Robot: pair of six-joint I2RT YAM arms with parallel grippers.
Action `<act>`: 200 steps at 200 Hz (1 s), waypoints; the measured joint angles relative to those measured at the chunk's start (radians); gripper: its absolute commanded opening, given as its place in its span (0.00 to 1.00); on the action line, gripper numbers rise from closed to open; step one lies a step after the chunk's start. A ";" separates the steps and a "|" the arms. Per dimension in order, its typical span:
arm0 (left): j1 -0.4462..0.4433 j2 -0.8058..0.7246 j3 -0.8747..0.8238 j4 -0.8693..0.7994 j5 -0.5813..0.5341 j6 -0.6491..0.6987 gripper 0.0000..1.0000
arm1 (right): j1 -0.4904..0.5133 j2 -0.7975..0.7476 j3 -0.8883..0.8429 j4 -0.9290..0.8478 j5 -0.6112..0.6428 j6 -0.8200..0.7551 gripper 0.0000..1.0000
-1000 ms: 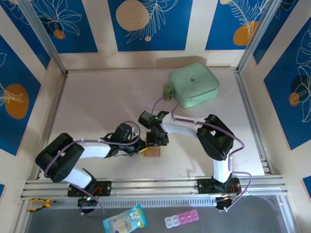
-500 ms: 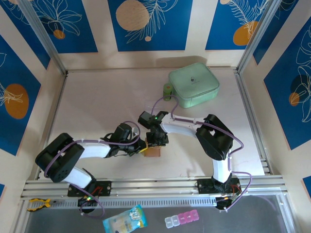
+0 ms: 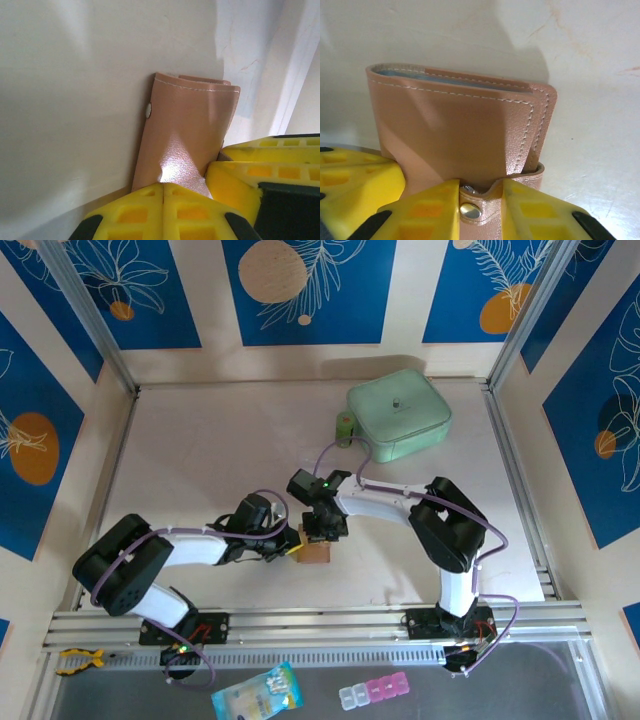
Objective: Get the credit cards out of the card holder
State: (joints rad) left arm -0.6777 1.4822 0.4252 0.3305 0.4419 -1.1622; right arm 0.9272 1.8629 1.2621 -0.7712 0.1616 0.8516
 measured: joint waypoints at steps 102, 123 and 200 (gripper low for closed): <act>0.002 -0.033 0.018 -0.087 -0.005 0.018 0.05 | -0.005 -0.031 -0.044 0.026 -0.009 0.006 0.36; 0.002 -0.051 0.032 -0.138 -0.008 0.024 0.10 | -0.006 -0.043 -0.054 0.025 -0.008 0.006 0.36; 0.002 -0.092 0.096 -0.274 -0.036 0.065 0.22 | -0.041 -0.107 -0.127 0.016 0.019 0.005 0.38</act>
State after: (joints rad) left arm -0.6762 1.3903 0.5209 0.0570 0.4061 -1.0973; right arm 0.8860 1.7561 1.1347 -0.7547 0.1802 0.8562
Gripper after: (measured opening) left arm 0.222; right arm 0.379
